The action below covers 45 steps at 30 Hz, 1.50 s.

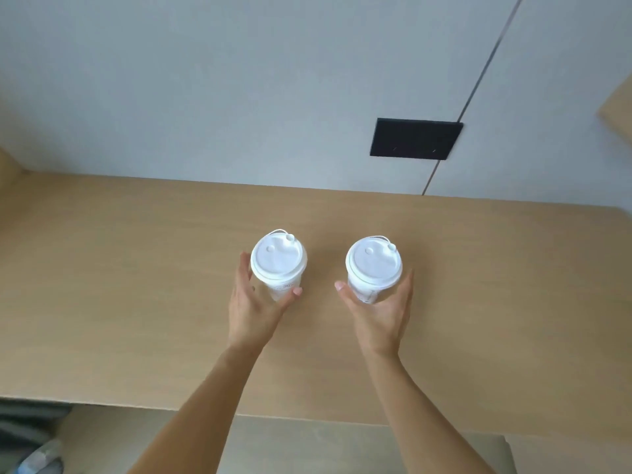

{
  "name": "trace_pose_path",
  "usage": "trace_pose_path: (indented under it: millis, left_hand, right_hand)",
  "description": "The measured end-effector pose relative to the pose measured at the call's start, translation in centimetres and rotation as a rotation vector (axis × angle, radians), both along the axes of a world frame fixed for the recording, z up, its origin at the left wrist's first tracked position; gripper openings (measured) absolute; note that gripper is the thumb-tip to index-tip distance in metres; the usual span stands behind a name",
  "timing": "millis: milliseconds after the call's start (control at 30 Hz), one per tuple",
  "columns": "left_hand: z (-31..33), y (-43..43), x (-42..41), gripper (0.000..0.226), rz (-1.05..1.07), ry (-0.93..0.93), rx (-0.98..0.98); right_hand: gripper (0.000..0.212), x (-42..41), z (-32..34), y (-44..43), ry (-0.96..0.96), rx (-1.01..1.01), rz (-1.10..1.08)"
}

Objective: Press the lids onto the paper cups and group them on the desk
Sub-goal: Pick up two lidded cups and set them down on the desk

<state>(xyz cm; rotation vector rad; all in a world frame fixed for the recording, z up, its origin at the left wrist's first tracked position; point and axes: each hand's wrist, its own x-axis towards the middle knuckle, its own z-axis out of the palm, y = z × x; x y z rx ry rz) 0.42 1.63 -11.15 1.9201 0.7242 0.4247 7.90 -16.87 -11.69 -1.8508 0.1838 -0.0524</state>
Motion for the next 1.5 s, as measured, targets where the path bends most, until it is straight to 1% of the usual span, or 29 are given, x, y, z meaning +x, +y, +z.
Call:
trace_pose_path:
  millis: [67,133,200,267,367,500,600,700,767,867,933,1033,1167,1267,1367,1500]
  left_hand:
    - [-0.7,0.3,1.3,0.09,-0.018,-0.034,-0.049]
    - [-1.0,-0.1,2.2,0.084,-0.017,-0.074,-0.087]
    - [-0.8,-1.5,3.2,0.084,-0.045,-0.116,-0.104]
    - [-0.4,-3.6,4.4,0.086,-0.097,-0.153,-0.113]
    - [0.9,-9.0,7.2,0.086,-0.235,-0.182,-0.139]
    - [2.6,-18.8,11.1,0.087,-0.446,-0.199,-0.154]
    - [3.9,-27.7,12.8,0.086,-0.613,-0.192,-0.184]
    - [5.0,-37.5,13.4,0.082,-0.77,-0.205,-0.21]
    - [5.4,-44.3,13.2,0.075,-0.863,-0.21,-0.248]
    - [5.2,-55.6,11.9,0.056,-1.035,-0.156,-0.266]
    - [4.7,-61.5,11.1,0.055,-1.113,-0.119,-0.304]
    - [2.2,-68.4,10.1,0.068,-1.209,-0.072,-0.317]
    - [-3.7,-73.8,10.0,0.068,-1.351,0.015,-0.219]
    - [-8.7,-76.2,10.7,0.077,-1.397,0.056,-0.162]
    - [-13.8,-78.1,11.4,0.078,-1.447,0.069,-0.121]
    - [-19.1,-79.8,12.0,0.082,-1.478,0.133,-0.148]
  right_hand:
    - [0.101,0.6,-0.9,0.4,-0.056,0.039,-0.061]
    - [0.085,0.9,-1.1,0.6,-0.07,0.055,-0.079]
    - [0.079,1.3,-1.2,-0.1,-0.074,0.072,-0.108]
    - [0.077,1.7,-0.9,-1.5,-0.09,0.097,-0.149]
    - [0.076,2.6,0.4,-6.3,-0.094,0.101,-0.235]
    - [0.071,3.3,2.3,-15.7,-0.129,0.113,-0.402]
    - [0.07,2.7,3.9,-24.2,-0.16,0.096,-0.551]
    - [0.064,1.5,4.8,-33.6,-0.176,0.099,-0.726]
    - [0.066,0.2,5.1,-39.9,-0.173,0.082,-0.839]
    - [0.073,-3.2,4.2,-50.2,-0.141,0.015,-1.028]
    - [0.072,-5.5,3.3,-55.6,-0.105,-0.021,-1.123]
    - [0.073,-8.4,0.6,-61.9,-0.066,-0.032,-1.221]
    - [0.07,-10.1,-4.8,-66.3,0.06,-0.023,-1.262]
    - [0.069,-10.7,-9.8,-68.0,0.152,-0.007,-1.28]
    - [0.069,-10.9,-14.7,-68.6,0.188,-0.02,-1.314]
    - [0.074,-10.4,-19.1,-69.2,0.223,-0.054,-1.361]
